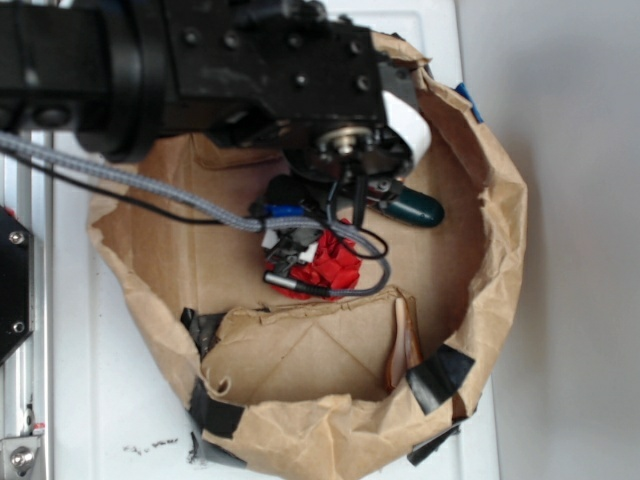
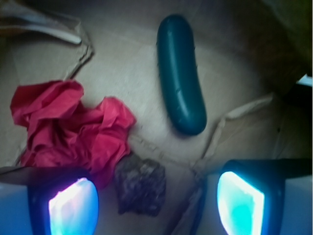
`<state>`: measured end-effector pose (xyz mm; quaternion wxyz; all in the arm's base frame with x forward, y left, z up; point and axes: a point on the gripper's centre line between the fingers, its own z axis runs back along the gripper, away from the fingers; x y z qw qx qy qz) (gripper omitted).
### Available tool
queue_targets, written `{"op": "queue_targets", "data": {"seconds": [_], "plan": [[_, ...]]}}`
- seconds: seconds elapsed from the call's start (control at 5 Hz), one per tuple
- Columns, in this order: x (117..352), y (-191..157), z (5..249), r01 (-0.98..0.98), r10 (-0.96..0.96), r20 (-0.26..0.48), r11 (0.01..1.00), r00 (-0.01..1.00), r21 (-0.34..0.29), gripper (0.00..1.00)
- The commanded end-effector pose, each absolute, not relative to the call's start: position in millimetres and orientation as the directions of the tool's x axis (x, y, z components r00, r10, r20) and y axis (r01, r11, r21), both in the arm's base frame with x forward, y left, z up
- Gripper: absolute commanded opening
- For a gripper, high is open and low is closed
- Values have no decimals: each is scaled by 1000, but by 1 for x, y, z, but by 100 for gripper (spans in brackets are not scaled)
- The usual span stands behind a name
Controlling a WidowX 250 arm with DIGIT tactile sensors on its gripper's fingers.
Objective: Grab the green sponge.
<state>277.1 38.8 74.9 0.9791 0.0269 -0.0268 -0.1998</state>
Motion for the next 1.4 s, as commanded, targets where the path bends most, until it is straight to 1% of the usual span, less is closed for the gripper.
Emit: {"op": "queue_targets", "data": {"seconds": [0.0,0.2,0.6,0.8,1.0,1.2], "plan": [[278,75,101,347,-356,125,934,926,86,100],[270,86,103,359,-366,120,930,923,79,100],[273,99,99,333,-341,106,939,934,89,100],[275,109,99,290,-293,83,956,952,54,100],[278,109,87,282,-284,77,959,956,35,100],[278,114,70,274,-274,52,962,960,6,100]]}}
